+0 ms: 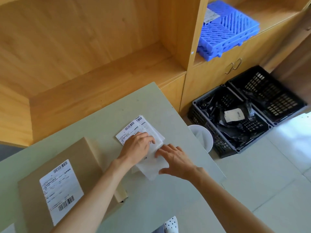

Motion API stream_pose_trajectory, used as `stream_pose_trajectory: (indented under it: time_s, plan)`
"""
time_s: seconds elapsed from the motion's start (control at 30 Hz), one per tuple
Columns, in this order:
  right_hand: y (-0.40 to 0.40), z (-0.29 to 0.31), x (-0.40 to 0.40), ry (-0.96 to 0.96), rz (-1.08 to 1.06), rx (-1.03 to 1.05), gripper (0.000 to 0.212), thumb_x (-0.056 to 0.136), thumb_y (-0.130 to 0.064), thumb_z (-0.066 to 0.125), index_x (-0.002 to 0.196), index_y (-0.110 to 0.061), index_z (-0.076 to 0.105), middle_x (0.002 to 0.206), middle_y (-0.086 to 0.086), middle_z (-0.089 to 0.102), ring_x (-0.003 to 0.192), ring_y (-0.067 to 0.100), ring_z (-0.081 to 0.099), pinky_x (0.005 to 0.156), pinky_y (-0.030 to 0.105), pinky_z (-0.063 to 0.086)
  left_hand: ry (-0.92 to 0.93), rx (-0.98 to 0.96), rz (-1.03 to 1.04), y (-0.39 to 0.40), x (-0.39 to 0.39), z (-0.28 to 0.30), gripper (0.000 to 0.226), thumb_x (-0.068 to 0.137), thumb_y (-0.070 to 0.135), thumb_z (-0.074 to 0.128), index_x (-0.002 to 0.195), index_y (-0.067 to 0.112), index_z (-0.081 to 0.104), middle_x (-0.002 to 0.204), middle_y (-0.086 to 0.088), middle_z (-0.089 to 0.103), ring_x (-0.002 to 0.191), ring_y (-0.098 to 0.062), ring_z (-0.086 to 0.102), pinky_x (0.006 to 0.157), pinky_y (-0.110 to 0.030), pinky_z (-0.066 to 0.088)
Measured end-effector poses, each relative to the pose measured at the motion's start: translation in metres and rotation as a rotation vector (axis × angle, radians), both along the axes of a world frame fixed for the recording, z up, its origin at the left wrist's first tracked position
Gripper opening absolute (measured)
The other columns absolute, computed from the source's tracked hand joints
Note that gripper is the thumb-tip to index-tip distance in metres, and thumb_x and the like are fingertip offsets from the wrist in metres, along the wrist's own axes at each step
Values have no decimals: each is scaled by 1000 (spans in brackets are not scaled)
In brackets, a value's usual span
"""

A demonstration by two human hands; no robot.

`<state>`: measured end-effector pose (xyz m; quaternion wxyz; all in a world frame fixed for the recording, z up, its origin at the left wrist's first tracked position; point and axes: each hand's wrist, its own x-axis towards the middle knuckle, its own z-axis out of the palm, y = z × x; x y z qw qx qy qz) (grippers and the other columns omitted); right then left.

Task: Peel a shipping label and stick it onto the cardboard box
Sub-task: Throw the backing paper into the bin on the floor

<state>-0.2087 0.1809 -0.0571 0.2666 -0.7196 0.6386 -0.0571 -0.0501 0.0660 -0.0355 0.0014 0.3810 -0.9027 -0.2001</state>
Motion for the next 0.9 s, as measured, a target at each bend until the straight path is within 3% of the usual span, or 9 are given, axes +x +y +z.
stream_pose_trajectory:
  time_s: [0.1, 0.2, 0.33, 0.43, 0.5, 0.6, 0.73, 0.9]
  plan:
    - [-11, 2, -6, -31, -56, -10, 35, 86, -41, 66, 119, -30, 58, 124, -6, 56, 113, 20, 49, 88, 33, 37, -74, 159, -59, -11, -12, 8, 17, 93, 26, 48, 95, 31, 64, 94, 12, 67, 85, -13, 59, 74, -34, 52]
    - [-23, 10, -17, -52, -158, 14, 30, 91, -38, 60, 118, -25, 59, 118, -4, 60, 111, 21, 51, 86, 31, 38, -130, 271, -117, -24, -19, 16, 19, 94, 40, 42, 93, 29, 58, 87, 10, 65, 81, -14, 59, 75, -38, 53]
    - [-36, 23, -41, -85, -309, -8, 25, 92, -37, 59, 112, -21, 62, 111, -1, 65, 106, 22, 57, 81, 33, 43, -33, 356, -145, -38, -33, 26, 26, 94, 58, 47, 100, 33, 55, 91, 15, 64, 84, -6, 62, 75, -30, 51]
    - [-40, 33, -60, -116, -448, -47, 21, 92, -36, 59, 108, -22, 62, 107, -2, 67, 100, 22, 61, 69, 28, 36, 78, 327, -144, -46, -52, 30, 18, 94, 49, 55, 103, 34, 55, 98, 17, 65, 88, -1, 63, 75, -29, 54]
    - [-42, 39, -73, -122, -512, -66, 19, 92, -36, 60, 107, -24, 62, 106, -4, 68, 95, 23, 64, 68, 28, 35, 133, 253, -140, -51, -71, 31, 13, 95, 44, 56, 100, 33, 56, 99, 17, 68, 88, -1, 65, 67, -20, 52]
    - [-44, 44, -99, -162, -664, -114, 13, 93, -33, 60, 104, -26, 62, 103, -7, 68, 90, 20, 65, 71, 32, 46, 203, 102, -136, -57, -111, 33, 4, 93, 36, 62, 96, 33, 61, 95, 19, 69, 81, 0, 63, 56, -6, 36]
    - [-44, 34, -145, -191, -877, -170, 8, 92, -24, 57, 98, -28, 56, 92, -7, 70, 83, 16, 63, 74, 37, 52, 239, 19, -181, -63, -173, 30, 8, 92, 26, 66, 93, 32, 61, 92, 17, 68, 76, -4, 60, 59, -20, 42]
    - [-40, 2, -201, -103, -928, -158, 15, 91, -17, 54, 101, -26, 48, 87, 2, 72, 77, 25, 66, 71, 41, 54, 132, -32, -266, -65, -247, 6, 14, 89, 13, 66, 91, 26, 61, 91, 12, 69, 78, -11, 62, 73, -28, 46]
